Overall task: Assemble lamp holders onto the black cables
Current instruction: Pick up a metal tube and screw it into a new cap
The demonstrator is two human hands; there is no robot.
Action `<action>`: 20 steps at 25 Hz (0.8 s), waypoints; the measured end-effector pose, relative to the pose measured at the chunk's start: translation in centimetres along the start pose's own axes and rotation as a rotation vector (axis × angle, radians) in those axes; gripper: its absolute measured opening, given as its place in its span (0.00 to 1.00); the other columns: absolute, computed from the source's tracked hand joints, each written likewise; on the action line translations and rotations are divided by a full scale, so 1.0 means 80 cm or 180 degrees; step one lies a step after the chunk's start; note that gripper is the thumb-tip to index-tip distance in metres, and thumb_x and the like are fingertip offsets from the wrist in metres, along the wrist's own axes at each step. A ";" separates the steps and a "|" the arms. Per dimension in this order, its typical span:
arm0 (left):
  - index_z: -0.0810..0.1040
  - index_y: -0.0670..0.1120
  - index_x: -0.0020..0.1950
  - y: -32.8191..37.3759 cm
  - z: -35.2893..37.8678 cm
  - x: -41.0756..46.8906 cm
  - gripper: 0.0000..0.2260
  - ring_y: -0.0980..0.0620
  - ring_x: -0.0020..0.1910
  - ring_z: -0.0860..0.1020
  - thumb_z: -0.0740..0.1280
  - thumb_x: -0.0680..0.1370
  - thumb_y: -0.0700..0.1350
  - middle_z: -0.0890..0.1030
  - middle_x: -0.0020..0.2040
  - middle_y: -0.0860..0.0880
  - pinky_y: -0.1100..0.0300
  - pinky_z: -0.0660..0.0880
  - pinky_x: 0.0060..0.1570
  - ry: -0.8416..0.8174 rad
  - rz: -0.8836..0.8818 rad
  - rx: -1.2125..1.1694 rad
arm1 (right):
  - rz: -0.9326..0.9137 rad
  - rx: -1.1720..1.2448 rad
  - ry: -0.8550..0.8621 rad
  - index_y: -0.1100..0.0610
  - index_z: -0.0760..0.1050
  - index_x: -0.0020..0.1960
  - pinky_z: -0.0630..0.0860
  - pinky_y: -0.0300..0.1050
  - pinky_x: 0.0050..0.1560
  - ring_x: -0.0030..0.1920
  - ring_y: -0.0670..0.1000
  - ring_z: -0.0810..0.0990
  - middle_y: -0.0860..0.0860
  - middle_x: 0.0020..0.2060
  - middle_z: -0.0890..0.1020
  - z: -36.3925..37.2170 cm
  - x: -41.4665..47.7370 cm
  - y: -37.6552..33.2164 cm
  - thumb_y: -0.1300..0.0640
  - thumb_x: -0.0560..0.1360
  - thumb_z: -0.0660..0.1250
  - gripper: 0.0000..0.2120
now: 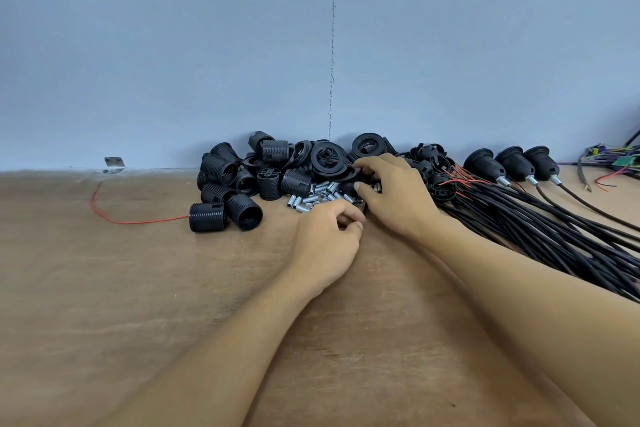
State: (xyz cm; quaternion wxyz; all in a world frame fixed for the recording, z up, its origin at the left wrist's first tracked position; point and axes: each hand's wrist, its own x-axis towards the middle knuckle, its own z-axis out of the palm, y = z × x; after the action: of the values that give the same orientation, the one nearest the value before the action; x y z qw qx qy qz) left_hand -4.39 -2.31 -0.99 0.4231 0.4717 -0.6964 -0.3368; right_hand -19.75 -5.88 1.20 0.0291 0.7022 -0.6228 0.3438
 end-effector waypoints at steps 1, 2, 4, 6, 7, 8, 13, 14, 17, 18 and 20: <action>0.83 0.51 0.44 -0.001 0.001 0.000 0.08 0.61 0.44 0.78 0.69 0.78 0.38 0.83 0.42 0.54 0.74 0.72 0.40 0.0004 0.0008 0.0015 | 0.0034 0.0045 0.0083 0.52 0.77 0.66 0.70 0.57 0.65 0.61 0.54 0.75 0.50 0.56 0.80 -0.002 -0.002 0.004 0.55 0.78 0.68 0.17; 0.83 0.51 0.44 -0.001 0.002 0.000 0.09 0.62 0.43 0.78 0.69 0.77 0.37 0.83 0.41 0.54 0.75 0.71 0.40 0.0030 0.0013 0.0045 | 0.0075 0.0071 0.0148 0.52 0.77 0.65 0.70 0.56 0.65 0.60 0.54 0.75 0.50 0.55 0.80 -0.006 -0.003 0.007 0.55 0.78 0.67 0.16; 0.83 0.50 0.44 0.000 0.003 0.002 0.10 0.61 0.39 0.77 0.68 0.77 0.35 0.82 0.40 0.55 0.74 0.70 0.37 0.0216 0.0004 0.0139 | 0.0103 0.0012 0.0139 0.52 0.80 0.62 0.70 0.56 0.65 0.61 0.54 0.74 0.50 0.55 0.80 -0.011 -0.006 0.014 0.55 0.77 0.68 0.14; 0.81 0.52 0.44 0.001 0.002 0.005 0.13 0.61 0.38 0.76 0.66 0.75 0.33 0.80 0.41 0.56 0.73 0.68 0.37 0.0591 -0.0087 0.0290 | 0.0010 -0.0136 0.0025 0.49 0.82 0.55 0.67 0.53 0.64 0.60 0.53 0.74 0.48 0.53 0.80 -0.014 -0.012 0.019 0.51 0.76 0.70 0.09; 0.80 0.54 0.46 0.001 -0.002 0.006 0.15 0.60 0.40 0.76 0.64 0.74 0.33 0.79 0.42 0.56 0.72 0.67 0.38 0.0800 -0.0190 0.0343 | -0.0049 -0.0207 -0.0036 0.48 0.83 0.53 0.65 0.50 0.62 0.59 0.53 0.73 0.47 0.51 0.80 -0.014 -0.015 0.019 0.49 0.75 0.71 0.07; 0.79 0.55 0.47 0.000 -0.006 0.007 0.17 0.58 0.43 0.76 0.63 0.73 0.32 0.78 0.44 0.56 0.68 0.69 0.41 0.0998 -0.0333 0.0305 | -0.0083 -0.0267 -0.0086 0.46 0.83 0.51 0.63 0.47 0.59 0.59 0.52 0.73 0.46 0.49 0.80 -0.012 -0.018 0.018 0.46 0.75 0.71 0.07; 0.80 0.48 0.55 -0.009 -0.022 0.017 0.18 0.53 0.47 0.73 0.63 0.72 0.31 0.77 0.52 0.47 0.64 0.67 0.47 0.1142 -0.0515 0.0308 | -0.0054 -0.0445 -0.0139 0.42 0.83 0.50 0.58 0.47 0.59 0.56 0.48 0.68 0.43 0.47 0.76 -0.001 -0.019 0.005 0.35 0.72 0.70 0.13; 0.81 0.48 0.55 -0.011 -0.021 0.018 0.17 0.53 0.49 0.73 0.64 0.73 0.31 0.76 0.54 0.47 0.65 0.66 0.49 0.1033 -0.0435 0.0464 | -0.0049 -0.0477 -0.0157 0.42 0.83 0.50 0.59 0.48 0.60 0.56 0.48 0.68 0.43 0.47 0.75 0.000 -0.018 0.003 0.36 0.73 0.69 0.13; 0.83 0.49 0.56 -0.012 -0.017 0.017 0.14 0.52 0.53 0.75 0.67 0.75 0.34 0.76 0.56 0.48 0.65 0.67 0.52 0.0847 -0.0278 0.0703 | -0.0031 -0.0562 -0.0249 0.42 0.83 0.52 0.59 0.49 0.61 0.57 0.49 0.68 0.43 0.46 0.72 0.002 -0.018 0.002 0.39 0.74 0.69 0.11; 0.84 0.49 0.55 -0.012 -0.017 0.017 0.14 0.52 0.54 0.76 0.67 0.75 0.34 0.76 0.56 0.48 0.65 0.68 0.53 0.0816 -0.0248 0.0717 | -0.0023 -0.0568 -0.0261 0.42 0.83 0.52 0.59 0.49 0.61 0.57 0.49 0.68 0.43 0.46 0.72 0.002 -0.018 0.002 0.40 0.74 0.69 0.10; 0.85 0.50 0.55 -0.012 -0.017 0.017 0.15 0.51 0.54 0.76 0.67 0.75 0.34 0.76 0.55 0.48 0.64 0.68 0.54 0.0760 -0.0187 0.0790 | -0.0024 -0.0593 -0.0254 0.42 0.83 0.51 0.59 0.49 0.60 0.57 0.49 0.69 0.43 0.46 0.72 0.002 -0.018 0.002 0.42 0.74 0.69 0.09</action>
State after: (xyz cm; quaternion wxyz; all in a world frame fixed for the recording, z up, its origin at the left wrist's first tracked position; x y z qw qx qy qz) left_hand -3.05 -4.00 -0.85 0.4313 0.5772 -0.6634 -0.2020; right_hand -19.84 -4.78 0.29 0.0708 0.7118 -0.6502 0.2560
